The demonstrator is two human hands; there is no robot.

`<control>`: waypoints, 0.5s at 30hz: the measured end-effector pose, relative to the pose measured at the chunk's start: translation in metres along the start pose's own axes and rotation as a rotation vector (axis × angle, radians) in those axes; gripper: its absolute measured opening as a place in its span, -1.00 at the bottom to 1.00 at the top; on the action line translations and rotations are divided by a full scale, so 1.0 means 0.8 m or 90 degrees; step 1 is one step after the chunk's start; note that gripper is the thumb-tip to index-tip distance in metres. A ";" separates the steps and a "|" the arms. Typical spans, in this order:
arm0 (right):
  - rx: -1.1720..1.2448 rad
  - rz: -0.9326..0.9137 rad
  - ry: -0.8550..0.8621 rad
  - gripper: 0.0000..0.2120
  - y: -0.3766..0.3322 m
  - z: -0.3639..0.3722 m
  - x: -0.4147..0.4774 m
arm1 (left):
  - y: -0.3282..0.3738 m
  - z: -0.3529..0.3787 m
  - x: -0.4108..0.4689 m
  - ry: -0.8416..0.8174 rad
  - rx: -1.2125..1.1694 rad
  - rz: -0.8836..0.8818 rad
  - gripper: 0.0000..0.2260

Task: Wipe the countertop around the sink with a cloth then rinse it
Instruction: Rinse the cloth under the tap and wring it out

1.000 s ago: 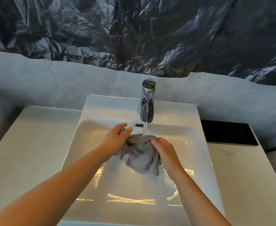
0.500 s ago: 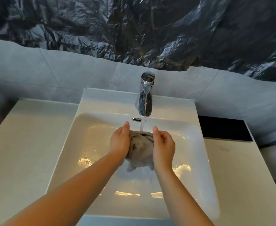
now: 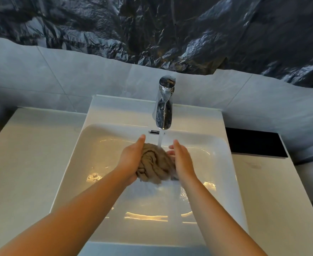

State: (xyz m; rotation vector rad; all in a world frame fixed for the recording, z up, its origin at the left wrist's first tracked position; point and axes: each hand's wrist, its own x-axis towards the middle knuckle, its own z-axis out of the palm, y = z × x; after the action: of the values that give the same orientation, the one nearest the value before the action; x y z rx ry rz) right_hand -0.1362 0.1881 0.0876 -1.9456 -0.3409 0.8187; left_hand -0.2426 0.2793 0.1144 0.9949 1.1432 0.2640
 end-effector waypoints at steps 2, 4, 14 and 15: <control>0.089 0.060 -0.152 -0.68 0.017 0.006 -0.019 | 0.008 -0.006 0.002 -0.049 -0.047 -0.022 -0.39; 0.196 0.069 -0.222 -0.65 0.023 0.022 -0.035 | 0.012 -0.005 -0.004 -0.138 -0.089 -0.096 -0.33; 0.180 -0.004 0.237 -0.71 -0.015 0.029 -0.044 | -0.004 -0.016 0.004 0.085 0.119 0.111 -0.88; 0.156 -0.065 0.283 -0.75 -0.024 0.027 -0.051 | -0.006 -0.012 -0.001 0.098 0.170 0.140 -0.94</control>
State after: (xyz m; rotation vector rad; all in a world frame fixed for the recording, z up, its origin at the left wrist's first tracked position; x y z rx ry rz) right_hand -0.1788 0.1898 0.1137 -1.8012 -0.0671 0.3265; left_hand -0.2520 0.2813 0.1107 1.3583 1.2305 0.3761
